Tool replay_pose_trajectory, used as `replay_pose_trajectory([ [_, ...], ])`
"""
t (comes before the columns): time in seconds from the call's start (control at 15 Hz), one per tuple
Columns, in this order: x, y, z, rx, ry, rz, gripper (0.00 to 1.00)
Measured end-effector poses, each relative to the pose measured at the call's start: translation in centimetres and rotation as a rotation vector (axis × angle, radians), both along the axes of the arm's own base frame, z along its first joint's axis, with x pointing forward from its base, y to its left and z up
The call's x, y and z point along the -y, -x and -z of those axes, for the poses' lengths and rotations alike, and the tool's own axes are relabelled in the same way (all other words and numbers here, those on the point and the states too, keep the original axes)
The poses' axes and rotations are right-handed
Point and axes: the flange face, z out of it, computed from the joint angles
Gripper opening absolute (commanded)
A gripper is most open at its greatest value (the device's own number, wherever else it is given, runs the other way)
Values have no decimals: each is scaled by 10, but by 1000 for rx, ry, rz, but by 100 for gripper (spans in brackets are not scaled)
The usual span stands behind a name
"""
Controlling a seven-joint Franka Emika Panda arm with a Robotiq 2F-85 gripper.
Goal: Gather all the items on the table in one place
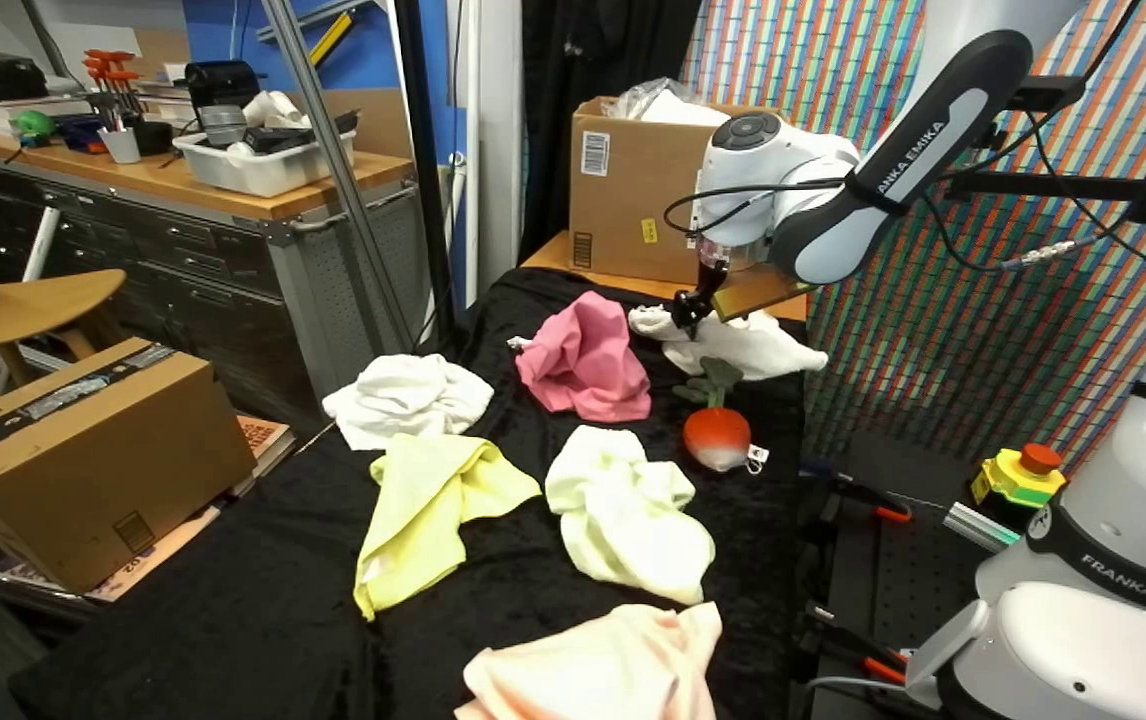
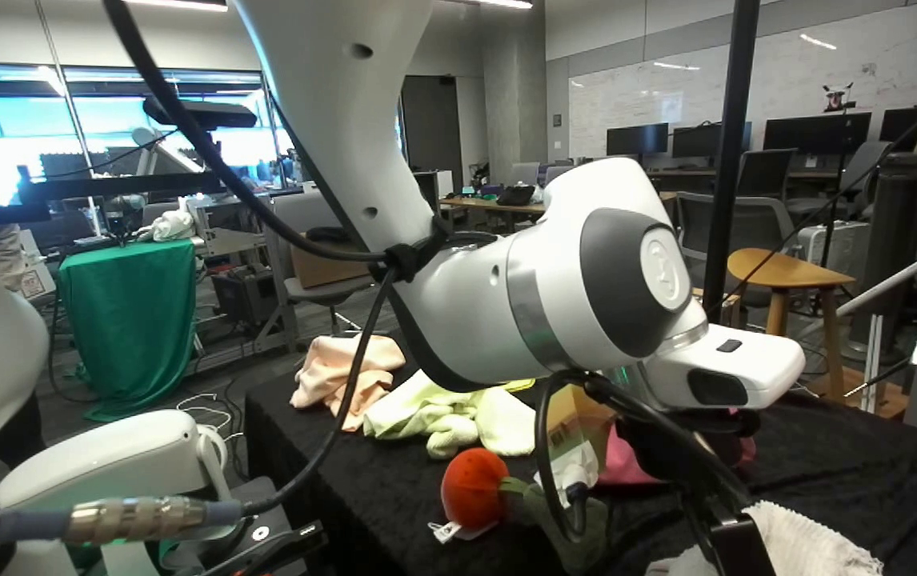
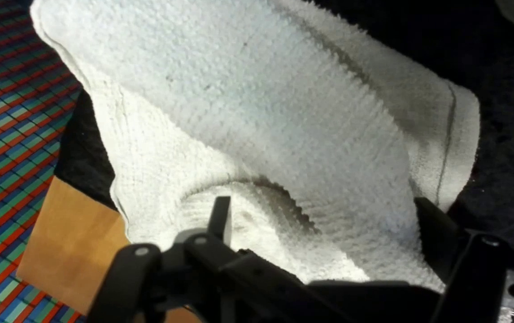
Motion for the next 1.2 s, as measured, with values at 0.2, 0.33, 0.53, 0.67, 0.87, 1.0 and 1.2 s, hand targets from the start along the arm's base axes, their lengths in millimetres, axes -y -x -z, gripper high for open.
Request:
replay_pose_trajectory([
  [0.2, 3, -4, 5, -11, 2, -21, 58],
  [0.33, 5, -5, 10, -20, 0, -31, 42],
  [0.53, 7, -5, 18, -28, -6, -46, 19],
  [0.67, 7, -6, 20, -28, -11, -62, 9],
  [0.87, 5, -8, 19, -20, -18, -94, 8],
  [1.0, 0, -10, 17, -9, -22, -118, 10],
  [1.2, -13, -13, 7, 14, -22, -150, 10],
])
